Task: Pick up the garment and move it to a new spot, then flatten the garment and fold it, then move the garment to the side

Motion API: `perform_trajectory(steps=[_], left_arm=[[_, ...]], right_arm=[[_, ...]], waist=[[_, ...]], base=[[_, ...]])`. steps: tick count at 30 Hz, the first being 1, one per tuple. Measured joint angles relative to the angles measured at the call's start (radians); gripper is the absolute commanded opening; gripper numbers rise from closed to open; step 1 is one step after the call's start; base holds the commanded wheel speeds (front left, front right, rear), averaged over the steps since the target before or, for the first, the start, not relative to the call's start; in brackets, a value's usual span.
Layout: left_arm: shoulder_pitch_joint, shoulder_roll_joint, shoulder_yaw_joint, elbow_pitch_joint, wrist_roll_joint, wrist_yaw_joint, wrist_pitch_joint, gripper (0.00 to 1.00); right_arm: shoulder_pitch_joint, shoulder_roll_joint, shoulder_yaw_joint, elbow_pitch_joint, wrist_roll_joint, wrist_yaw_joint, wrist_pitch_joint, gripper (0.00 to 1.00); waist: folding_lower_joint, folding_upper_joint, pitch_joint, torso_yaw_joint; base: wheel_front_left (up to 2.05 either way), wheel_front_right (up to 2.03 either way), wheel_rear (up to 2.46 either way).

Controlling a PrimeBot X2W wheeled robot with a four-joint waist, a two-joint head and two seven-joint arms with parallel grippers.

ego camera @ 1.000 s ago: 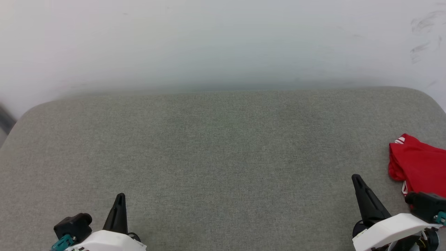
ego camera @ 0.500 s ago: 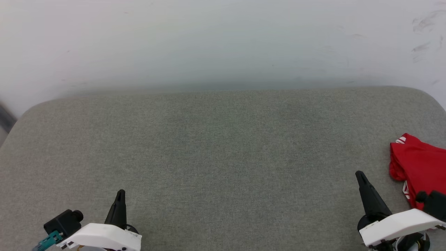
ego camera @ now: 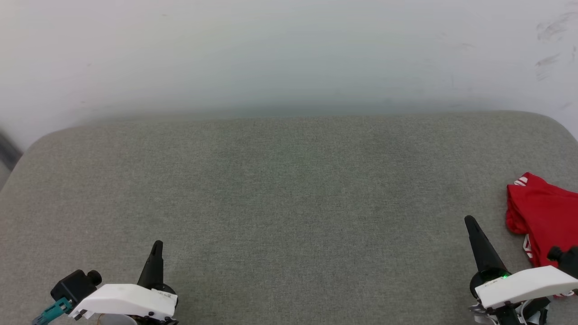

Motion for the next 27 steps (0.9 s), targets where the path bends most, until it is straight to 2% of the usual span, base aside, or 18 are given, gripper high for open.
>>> perform_trajectory(steps=[27], left_arm=[[-0.038,-0.044,0.069,0.02,-0.25,-0.058,0.074,0.0]], right_arm=[[-0.037,0.013,-0.032,0.047,0.286,0.0,0.021,0.0]], waist=[[0.0,0.0,0.006,0.005]], base=[[0.0,0.0,0.0]])
